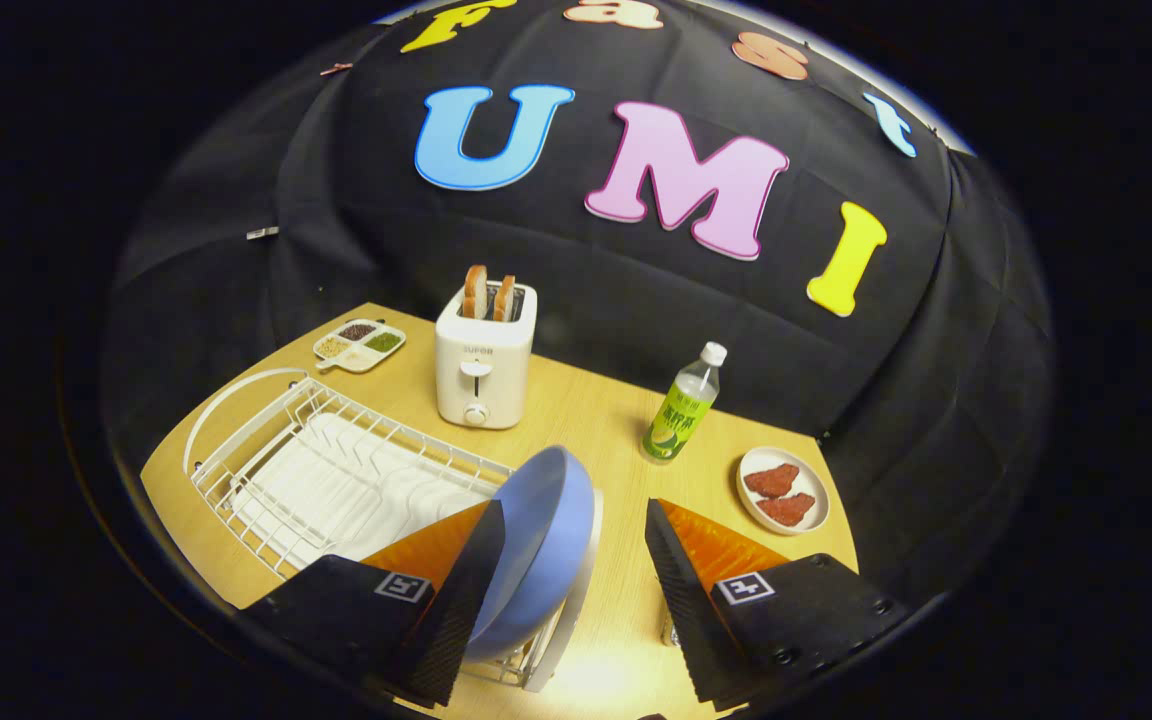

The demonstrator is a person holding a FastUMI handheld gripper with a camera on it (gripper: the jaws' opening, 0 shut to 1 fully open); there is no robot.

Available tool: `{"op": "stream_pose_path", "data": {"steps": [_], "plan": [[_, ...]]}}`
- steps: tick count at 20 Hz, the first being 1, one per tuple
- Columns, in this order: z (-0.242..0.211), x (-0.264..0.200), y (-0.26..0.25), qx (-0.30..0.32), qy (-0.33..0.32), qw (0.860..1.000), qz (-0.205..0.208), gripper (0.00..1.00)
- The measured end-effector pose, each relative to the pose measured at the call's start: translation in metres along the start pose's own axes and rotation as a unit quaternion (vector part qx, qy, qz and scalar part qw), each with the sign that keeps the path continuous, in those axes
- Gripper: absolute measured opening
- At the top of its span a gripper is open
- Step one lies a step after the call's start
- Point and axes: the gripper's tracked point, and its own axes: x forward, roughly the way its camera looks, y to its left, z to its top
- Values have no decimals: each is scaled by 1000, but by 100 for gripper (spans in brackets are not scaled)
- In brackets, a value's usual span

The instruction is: Take the plate from the dish rack, then take the spoon from the basket and place it into the plate.

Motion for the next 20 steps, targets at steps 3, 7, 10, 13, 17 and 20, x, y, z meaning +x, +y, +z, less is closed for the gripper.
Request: {"op": "stream_pose_path", "data": {"steps": [3,7,10,13,17,20], "plan": [[-18,10,9,21,46,999,7,77],[-36,23,27,54,91,994,33,59],[-38,26,34,74,102,991,40,55],[-41,24,40,102,131,985,52,52],[-36,27,35,153,141,978,30,45],[-22,24,35,161,130,978,17,40]]}}
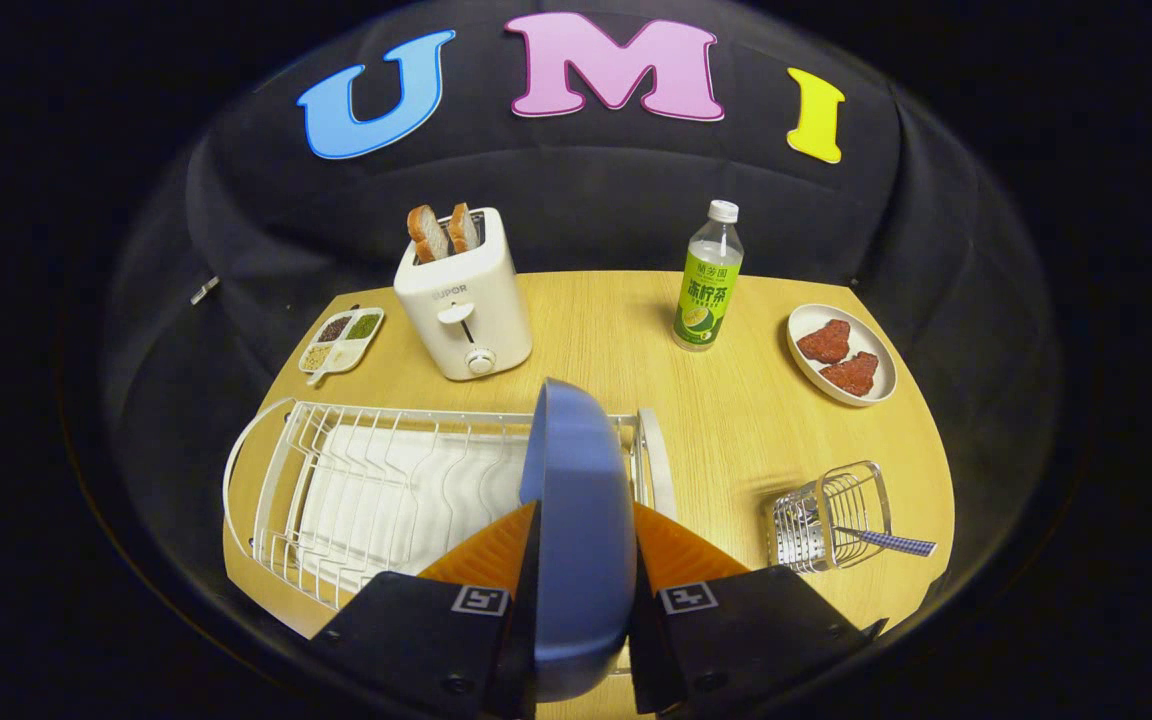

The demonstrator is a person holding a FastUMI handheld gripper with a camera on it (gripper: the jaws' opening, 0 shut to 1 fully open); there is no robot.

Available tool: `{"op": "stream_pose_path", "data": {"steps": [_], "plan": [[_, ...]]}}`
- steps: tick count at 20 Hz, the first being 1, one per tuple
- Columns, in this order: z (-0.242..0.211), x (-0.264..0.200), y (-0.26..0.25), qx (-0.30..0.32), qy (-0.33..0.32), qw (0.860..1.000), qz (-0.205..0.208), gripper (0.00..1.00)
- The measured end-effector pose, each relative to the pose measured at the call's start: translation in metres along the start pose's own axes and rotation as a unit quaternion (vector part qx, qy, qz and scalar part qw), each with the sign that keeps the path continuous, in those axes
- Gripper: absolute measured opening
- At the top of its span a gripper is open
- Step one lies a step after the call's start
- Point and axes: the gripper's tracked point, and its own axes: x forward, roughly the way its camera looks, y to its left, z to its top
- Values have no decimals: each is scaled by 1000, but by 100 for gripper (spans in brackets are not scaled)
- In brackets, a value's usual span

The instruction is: Take the plate from the dish rack, then take the spoon from the basket and place it into the plate.

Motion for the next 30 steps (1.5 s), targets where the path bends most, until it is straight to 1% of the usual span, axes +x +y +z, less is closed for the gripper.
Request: {"op": "stream_pose_path", "data": {"steps": [3,7,10,11,12,14,18,22,24,27,30], "plan": [[7,-8,0,-11,-17,1000,-14,40],[18,-15,-7,-6,-42,998,-38,39],[36,-27,-11,-44,-79,994,-54,37],[36,-25,-8,-47,-79,995,-45,36],[28,-23,-1,-45,-64,996,-34,32],[16,-20,-1,-45,-44,998,-26,32],[19,-30,-5,-41,-57,998,-3,31],[26,-52,-20,-5,-65,998,22,31],[28,-67,-28,20,-66,997,41,31],[31,-96,-38,65,-72,992,85,31],[27,-122,-64,81,-80,988,101,31]]}}
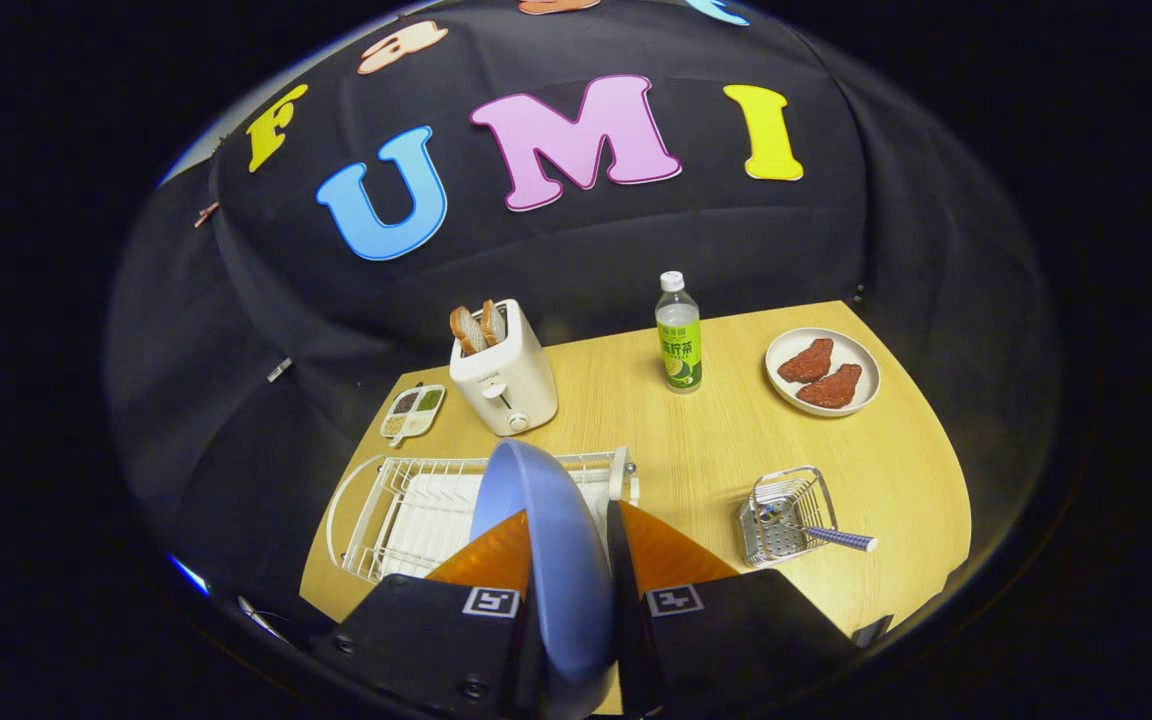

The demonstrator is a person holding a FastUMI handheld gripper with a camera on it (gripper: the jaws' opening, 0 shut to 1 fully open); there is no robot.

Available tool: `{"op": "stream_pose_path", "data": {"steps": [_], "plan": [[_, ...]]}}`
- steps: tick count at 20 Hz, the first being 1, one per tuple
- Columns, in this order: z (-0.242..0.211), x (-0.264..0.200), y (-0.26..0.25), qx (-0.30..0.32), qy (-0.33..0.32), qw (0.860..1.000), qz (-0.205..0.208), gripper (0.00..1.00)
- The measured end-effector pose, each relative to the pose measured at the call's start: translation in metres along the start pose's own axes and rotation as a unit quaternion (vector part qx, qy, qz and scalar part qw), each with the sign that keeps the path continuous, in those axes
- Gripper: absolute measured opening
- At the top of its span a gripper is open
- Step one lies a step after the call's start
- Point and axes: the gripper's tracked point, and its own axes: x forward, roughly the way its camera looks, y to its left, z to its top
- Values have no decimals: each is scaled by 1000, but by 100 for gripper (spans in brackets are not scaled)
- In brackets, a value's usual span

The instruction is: Take the plate from the dish rack, then take the spoon from the basket and place it into the plate.

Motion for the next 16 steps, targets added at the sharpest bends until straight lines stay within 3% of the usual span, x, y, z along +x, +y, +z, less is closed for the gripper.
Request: {"op": "stream_pose_path", "data": {"steps": [9,12,16], "plan": [[-63,-65,-118,49,47,998,3,31],[-89,-71,-163,49,77,996,-5,31],[-121,-51,-182,61,102,993,25,31]]}}
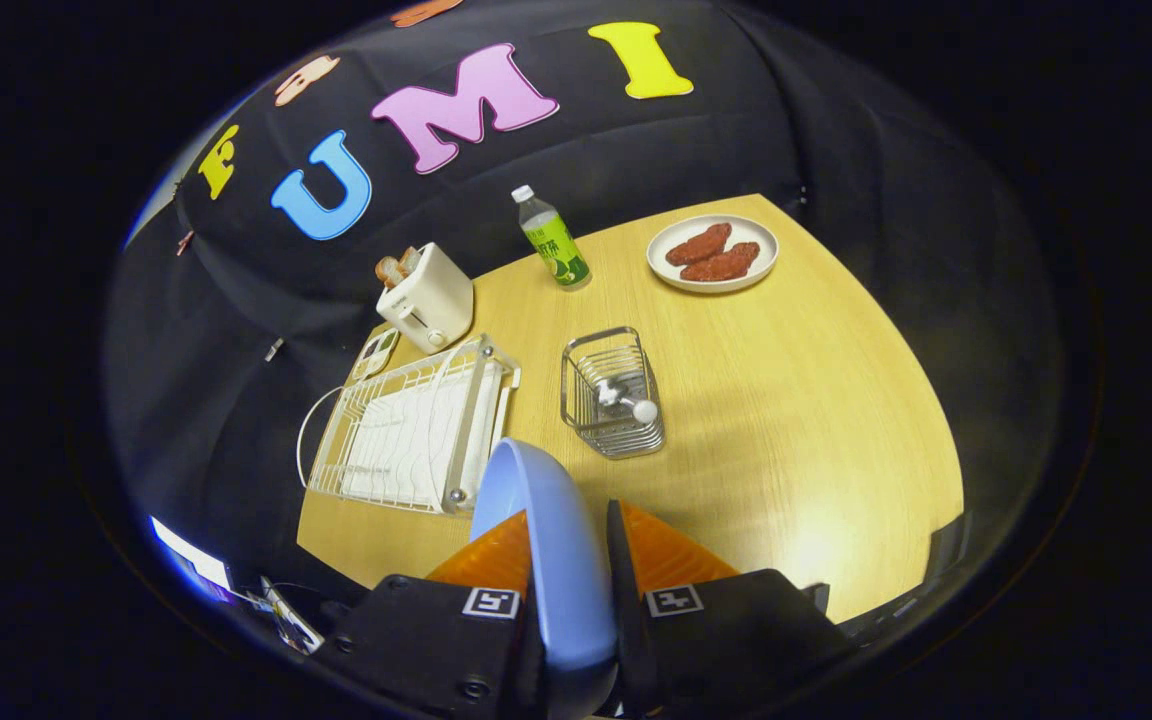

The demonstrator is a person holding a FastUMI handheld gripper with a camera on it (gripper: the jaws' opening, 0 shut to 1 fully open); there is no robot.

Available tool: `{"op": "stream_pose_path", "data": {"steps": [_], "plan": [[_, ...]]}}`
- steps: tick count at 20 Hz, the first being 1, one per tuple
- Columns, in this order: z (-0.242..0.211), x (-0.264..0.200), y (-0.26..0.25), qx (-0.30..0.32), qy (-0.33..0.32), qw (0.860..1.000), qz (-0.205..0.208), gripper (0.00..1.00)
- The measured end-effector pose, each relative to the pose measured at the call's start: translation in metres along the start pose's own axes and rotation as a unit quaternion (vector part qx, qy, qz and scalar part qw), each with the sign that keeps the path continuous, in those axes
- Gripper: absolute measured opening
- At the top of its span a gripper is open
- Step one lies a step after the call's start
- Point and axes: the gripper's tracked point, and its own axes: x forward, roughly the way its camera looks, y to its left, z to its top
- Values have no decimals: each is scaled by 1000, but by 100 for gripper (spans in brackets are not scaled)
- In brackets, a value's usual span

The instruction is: Take the plate from the dish rack, then take the spoon from the basket and place it into the plate.

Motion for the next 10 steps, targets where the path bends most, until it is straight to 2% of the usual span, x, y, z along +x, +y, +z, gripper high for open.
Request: {"op": "stream_pose_path", "data": {"steps": [3,5,10], "plan": [[-32,35,-6,18,33,999,29,31],[-49,53,-15,5,47,998,37,32],[-39,71,-26,-15,26,998,56,32]]}}
